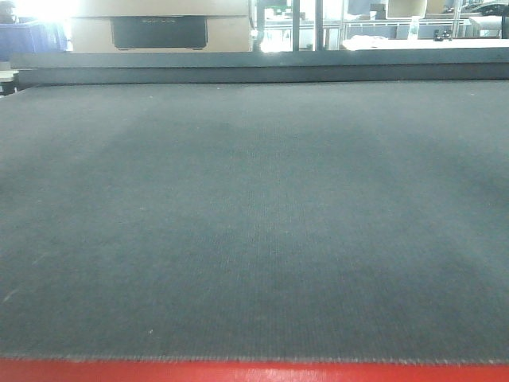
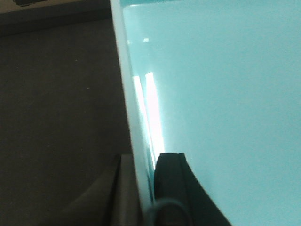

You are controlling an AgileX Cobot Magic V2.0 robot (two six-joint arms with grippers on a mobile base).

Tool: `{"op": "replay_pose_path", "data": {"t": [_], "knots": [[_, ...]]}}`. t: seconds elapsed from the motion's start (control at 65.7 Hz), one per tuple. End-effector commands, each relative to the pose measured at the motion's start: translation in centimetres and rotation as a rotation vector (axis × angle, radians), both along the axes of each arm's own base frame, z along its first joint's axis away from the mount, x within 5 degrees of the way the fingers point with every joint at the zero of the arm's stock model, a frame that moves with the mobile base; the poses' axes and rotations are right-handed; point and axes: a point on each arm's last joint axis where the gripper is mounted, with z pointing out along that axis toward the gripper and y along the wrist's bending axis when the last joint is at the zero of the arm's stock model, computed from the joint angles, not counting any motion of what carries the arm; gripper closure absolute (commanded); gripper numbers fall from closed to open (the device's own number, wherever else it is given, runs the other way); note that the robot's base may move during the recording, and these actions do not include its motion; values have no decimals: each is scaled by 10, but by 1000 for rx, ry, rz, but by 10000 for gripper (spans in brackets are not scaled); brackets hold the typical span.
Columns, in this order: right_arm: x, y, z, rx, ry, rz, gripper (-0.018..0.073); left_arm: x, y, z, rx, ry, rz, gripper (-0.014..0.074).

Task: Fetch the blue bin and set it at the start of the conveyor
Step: 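Position the held bin above the grey conveyor belt with both grippers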

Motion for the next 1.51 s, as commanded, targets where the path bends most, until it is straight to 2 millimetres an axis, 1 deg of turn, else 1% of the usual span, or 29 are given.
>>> {"op": "replay_pose_path", "data": {"t": [0.0,0.989,1.096,1.385,1.492], "knots": [[-4,-14,8,-99,-70,-62,711,-4,18,10,110,-63,81,708],[-4,-14,8,-99,-72,-62,711,-4,18,10,110,-63,81,708],[-4,-14,8,-99,-72,-62,711,-3,17,12,104,-91,74,708],[-4,-14,8,-98,-74,-62,711,-3,17,12,98,-92,70,708],[-8,-13,3,-108,-6,-50,711,-6,14,6,67,-14,53,708]]}}
